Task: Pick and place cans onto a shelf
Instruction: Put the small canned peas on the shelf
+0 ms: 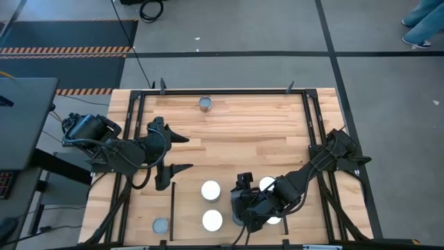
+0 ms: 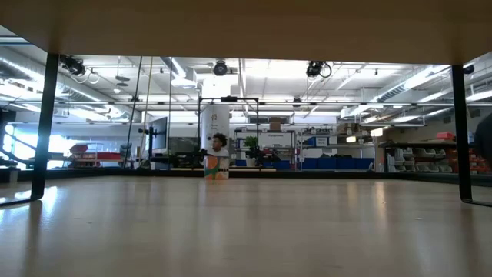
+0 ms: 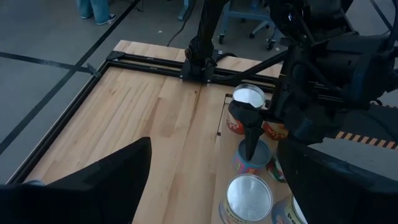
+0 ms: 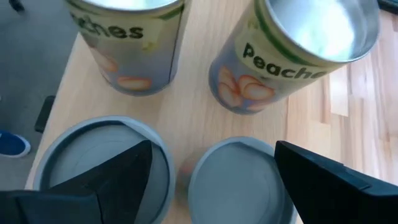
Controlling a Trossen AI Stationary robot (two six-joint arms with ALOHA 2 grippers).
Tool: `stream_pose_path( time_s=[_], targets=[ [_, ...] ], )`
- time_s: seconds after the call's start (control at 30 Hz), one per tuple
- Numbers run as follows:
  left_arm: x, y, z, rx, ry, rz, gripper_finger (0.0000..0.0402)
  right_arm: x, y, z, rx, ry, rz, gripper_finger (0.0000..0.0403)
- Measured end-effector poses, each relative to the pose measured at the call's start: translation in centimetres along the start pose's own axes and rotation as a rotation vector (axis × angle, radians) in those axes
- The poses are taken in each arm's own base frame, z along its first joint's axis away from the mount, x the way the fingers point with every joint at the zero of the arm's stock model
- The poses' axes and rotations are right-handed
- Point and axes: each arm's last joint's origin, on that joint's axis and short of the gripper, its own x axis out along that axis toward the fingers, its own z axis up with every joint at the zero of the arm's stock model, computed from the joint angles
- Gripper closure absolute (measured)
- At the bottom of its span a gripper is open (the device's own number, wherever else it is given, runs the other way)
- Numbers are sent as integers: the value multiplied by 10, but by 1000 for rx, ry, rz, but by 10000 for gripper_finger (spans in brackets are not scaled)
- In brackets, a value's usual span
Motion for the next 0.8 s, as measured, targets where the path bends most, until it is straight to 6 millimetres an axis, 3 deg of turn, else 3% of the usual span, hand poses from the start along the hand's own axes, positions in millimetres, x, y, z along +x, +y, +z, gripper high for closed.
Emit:
stream_pose_path(
  time_s=[0.8],
  targets=[
    [0,0,0,-3,5,-10,49,1,-2,-2,-2,23,-6,55]
  ],
)
